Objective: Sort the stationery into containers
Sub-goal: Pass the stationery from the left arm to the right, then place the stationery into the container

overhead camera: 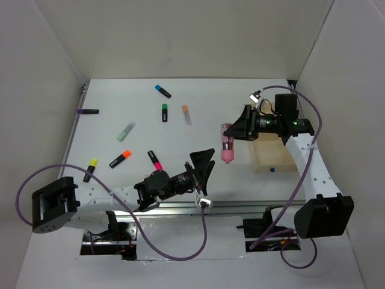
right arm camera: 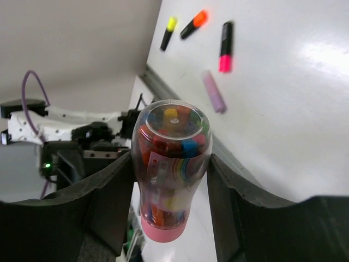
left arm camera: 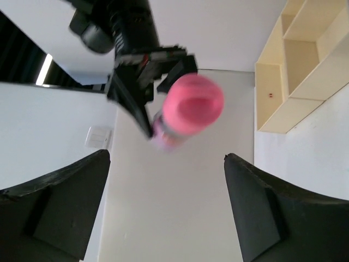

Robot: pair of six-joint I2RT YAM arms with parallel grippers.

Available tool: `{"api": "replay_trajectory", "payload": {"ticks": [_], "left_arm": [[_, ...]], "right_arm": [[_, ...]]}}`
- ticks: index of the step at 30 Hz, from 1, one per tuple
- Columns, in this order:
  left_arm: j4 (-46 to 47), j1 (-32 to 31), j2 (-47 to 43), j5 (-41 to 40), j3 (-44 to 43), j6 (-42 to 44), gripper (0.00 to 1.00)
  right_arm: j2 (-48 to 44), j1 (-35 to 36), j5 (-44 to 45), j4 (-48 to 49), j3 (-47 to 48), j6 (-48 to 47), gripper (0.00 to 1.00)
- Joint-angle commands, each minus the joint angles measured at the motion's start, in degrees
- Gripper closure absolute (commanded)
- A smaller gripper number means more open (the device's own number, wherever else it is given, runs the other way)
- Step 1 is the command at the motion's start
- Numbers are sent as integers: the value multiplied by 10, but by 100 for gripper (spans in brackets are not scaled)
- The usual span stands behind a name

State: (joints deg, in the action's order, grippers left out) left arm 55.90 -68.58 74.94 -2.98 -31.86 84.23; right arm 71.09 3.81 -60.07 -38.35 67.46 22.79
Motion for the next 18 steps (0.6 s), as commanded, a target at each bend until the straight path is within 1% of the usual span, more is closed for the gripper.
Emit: {"api": "replay_trajectory", "payload": {"ticks": [1, 3, 4, 5, 6, 7, 8, 9, 10, 11, 12, 13, 14, 15, 16, 17, 18], "left_arm": [[-6, -2, -68, -24, 4, -62, 1], [-52, -2, -94, -47, 0, -87, 1], [-68, -3, -118, -57, -3, -117, 1], [-120, -2, -131, -81, -14, -131, 1], [-149, -2, -155, -95, -22, -164, 1], [-182, -2, -165, -107, -31, -182, 1], [-240, -2, -174, -135, -49, -205, 1], [-277, -1, -188, -148, -61, -249, 1], [-317, 1, -194, -161, -90, -274, 1], [-361, 11, -197, -169, -106, -299, 1], [-444, 20, -203, -166, -136, -353, 1], [-479, 33, -203, -164, -153, -380, 1], [-512, 60, -201, -159, -168, -408, 1], [-586, 76, -190, -142, -189, -462, 1], [-618, 92, -183, -131, -207, -488, 1], [-646, 134, -176, -114, -244, -512, 1], [-670, 159, -162, -94, -261, -557, 1]], "right_arm": [[-1, -51, -1, -85, 50, -96, 100], [-1, -69, 8, -132, 69, -129, 100], [-4, -79, 29, -148, 76, -162, 100], [-5, -101, 43, -180, 92, -180, 100], [-8, -111, 61, -197, 101, -201, 100], [-8, -121, 103, -217, 113, -248, 100], [-8, -137, 127, -247, 133, -265, 100], [-6, -145, 155, -262, 146, -288, 100], [-4, -153, 206, -274, 164, -328, 100], [-3, -161, 235, -296, 176, -350, 100], [2, -177, 263, -305, 198, -389, 100], [5, -187, 290, -312, 206, -408, 100], [7, -198, 335, -320, 214, -424, 100], [12, -225, 353, -323, 220, -443, 100], [14, -238, 369, -324, 225, -475, 100], [19, -248, 404, -321, 225, -490, 100], [25, -258, 419, -317, 224, -503, 100]]}}
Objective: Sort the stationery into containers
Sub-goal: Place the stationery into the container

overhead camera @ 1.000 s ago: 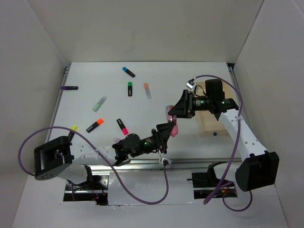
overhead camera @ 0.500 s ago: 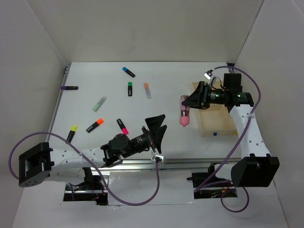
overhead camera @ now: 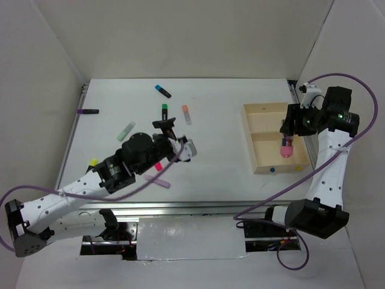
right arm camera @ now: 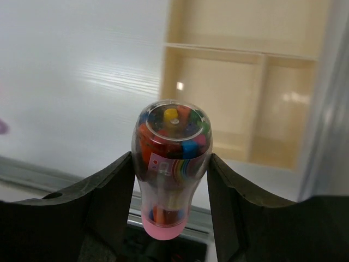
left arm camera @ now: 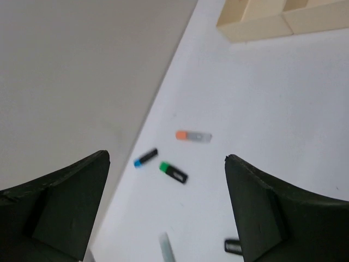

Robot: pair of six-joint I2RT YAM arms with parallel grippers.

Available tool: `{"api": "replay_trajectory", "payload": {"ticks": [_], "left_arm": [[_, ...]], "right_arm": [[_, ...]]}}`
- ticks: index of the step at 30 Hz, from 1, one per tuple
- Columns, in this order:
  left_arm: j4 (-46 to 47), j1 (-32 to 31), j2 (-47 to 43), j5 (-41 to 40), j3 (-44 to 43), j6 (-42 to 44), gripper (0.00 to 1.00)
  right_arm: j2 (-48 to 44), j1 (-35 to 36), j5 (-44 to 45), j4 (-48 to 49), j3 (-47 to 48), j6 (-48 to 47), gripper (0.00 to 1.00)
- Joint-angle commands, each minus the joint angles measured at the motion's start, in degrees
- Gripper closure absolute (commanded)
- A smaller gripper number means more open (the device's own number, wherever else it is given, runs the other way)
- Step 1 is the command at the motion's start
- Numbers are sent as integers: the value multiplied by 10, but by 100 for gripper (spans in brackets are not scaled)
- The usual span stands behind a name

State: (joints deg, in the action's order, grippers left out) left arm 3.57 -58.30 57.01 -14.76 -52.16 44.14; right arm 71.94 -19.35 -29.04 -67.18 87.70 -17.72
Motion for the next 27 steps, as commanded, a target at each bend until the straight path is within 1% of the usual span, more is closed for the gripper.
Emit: {"api": "replay_trajectory", "payload": {"ticks": [1, 2, 3, 4, 5, 6, 7, 9, 10, 12, 15, 16, 23, 27], "left_arm": [[-189, 77, 27, 64, -93, -179, 1], [-207, 124, 36, 83, -110, -222, 1], [-225, 149, 61, 123, -129, -246, 1], [-258, 171, 74, 141, -162, -265, 1], [-273, 218, 98, 161, -176, -304, 1], [-286, 242, 109, 203, -189, -319, 1], [-304, 280, 121, 223, -209, -343, 1], [-312, 308, 135, 263, -212, -358, 1], [-305, 323, 133, 268, -205, -361, 1], [-288, 326, 117, 265, -180, -364, 1], [-258, 315, 90, 223, -144, -355, 1], [-254, 308, 83, 199, -138, -349, 1], [-241, 306, 68, 162, -110, -349, 1], [-231, 306, 62, 152, -101, -361, 1]], "right_arm": [[21, -42, 122, -26, 19, -123, 100], [32, -48, 148, -17, 16, -134, 100], [36, -59, 158, -13, 15, -145, 100], [43, -63, 168, -5, 10, -163, 100], [56, -67, 188, 9, 7, -169, 100], [61, -68, 198, 16, 5, -173, 100], [72, -68, 208, 30, -2, -179, 100], [82, -68, 231, 48, -9, -181, 100], [89, -65, 239, 63, -10, -178, 100], [108, -64, 252, 78, -7, -172, 100], [133, -58, 262, 96, -2, -152, 100], [141, -53, 268, 106, -4, -148, 100], [160, -28, 289, 169, -46, -131, 100], [181, -16, 309, 212, -47, -118, 100]]}}
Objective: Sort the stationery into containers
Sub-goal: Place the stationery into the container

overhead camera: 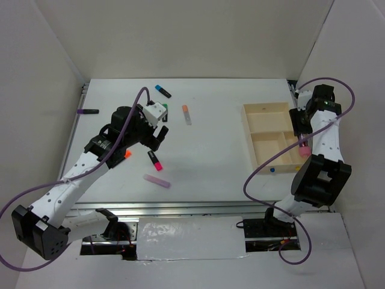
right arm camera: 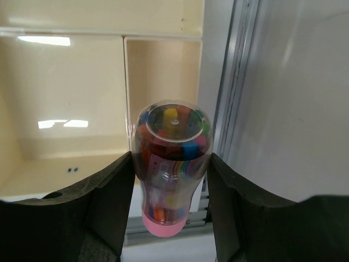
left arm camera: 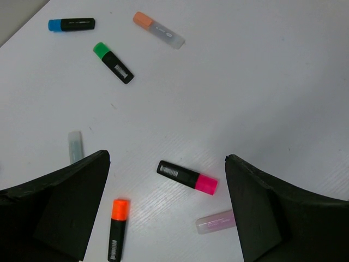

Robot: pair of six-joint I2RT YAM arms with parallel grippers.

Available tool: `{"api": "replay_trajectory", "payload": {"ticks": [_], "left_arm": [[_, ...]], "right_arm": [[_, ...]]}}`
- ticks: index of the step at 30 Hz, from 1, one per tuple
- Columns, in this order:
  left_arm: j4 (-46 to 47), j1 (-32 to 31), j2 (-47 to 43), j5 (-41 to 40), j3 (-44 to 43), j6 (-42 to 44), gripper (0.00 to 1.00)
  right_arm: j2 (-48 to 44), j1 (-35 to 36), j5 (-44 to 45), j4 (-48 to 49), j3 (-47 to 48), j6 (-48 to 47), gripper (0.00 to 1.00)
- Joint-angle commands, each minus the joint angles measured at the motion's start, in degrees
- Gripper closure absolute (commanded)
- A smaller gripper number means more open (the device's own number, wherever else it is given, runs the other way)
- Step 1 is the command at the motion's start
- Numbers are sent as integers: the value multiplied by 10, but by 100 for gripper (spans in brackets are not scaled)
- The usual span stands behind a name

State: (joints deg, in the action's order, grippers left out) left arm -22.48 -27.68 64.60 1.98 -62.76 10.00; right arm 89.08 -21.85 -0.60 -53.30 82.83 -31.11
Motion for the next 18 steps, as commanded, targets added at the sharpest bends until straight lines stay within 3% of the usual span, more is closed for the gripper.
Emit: {"api": "replay_trajectory", "payload": {"ticks": [1, 18], "left_arm": [[32, 0, -18, -16, 7, -19, 1], [33, -2, -20, -59, -3, -27, 1]], "right_arm": [[14, 11, 28, 77, 3, 18, 100], [25, 30, 38, 175, -86, 31, 100]]}}
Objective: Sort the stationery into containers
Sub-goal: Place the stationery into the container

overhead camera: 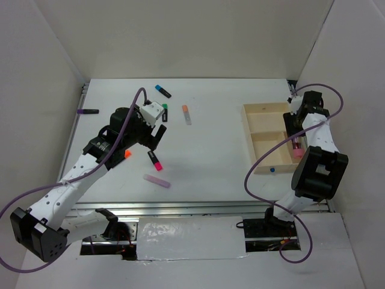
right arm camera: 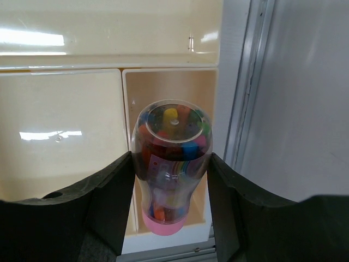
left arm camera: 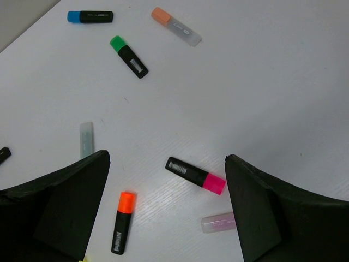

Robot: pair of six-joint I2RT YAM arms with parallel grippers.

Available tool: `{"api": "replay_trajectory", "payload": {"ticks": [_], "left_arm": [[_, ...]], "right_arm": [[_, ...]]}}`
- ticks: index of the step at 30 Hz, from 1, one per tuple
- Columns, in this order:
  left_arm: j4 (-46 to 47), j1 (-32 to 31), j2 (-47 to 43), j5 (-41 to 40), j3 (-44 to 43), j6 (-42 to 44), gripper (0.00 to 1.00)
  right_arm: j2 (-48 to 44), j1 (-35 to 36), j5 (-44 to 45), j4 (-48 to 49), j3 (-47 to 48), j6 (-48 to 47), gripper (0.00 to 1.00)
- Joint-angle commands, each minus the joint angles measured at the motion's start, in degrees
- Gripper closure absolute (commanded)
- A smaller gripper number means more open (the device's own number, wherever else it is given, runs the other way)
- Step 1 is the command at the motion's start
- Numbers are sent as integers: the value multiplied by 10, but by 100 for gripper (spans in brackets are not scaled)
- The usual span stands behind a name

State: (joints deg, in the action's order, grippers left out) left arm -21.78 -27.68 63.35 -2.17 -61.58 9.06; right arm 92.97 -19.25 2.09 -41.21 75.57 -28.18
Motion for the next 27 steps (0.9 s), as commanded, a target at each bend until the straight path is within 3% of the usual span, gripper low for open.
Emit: {"api": "replay_trajectory", "payload": {"ticks": [1, 13, 21, 25, 27], "left_arm": [[24, -2, -6, -27, -19, -21, 1], [22, 10, -5, -35, -20, -38, 1], [28, 16, -9, -41, -13, -46, 1], [25, 17, -12, -39, -14, -42, 1], [27, 16, -15, -40, -14, -41, 1]], "right_arm": [[-14, 3, 11, 60, -24, 2, 100], [-8, 5, 15, 57, -35, 5, 83], [-9, 4, 15, 28, -31, 5, 56], [-17, 3, 15, 17, -29, 9, 37], [-26, 3, 14, 10, -27, 13, 35]]}}
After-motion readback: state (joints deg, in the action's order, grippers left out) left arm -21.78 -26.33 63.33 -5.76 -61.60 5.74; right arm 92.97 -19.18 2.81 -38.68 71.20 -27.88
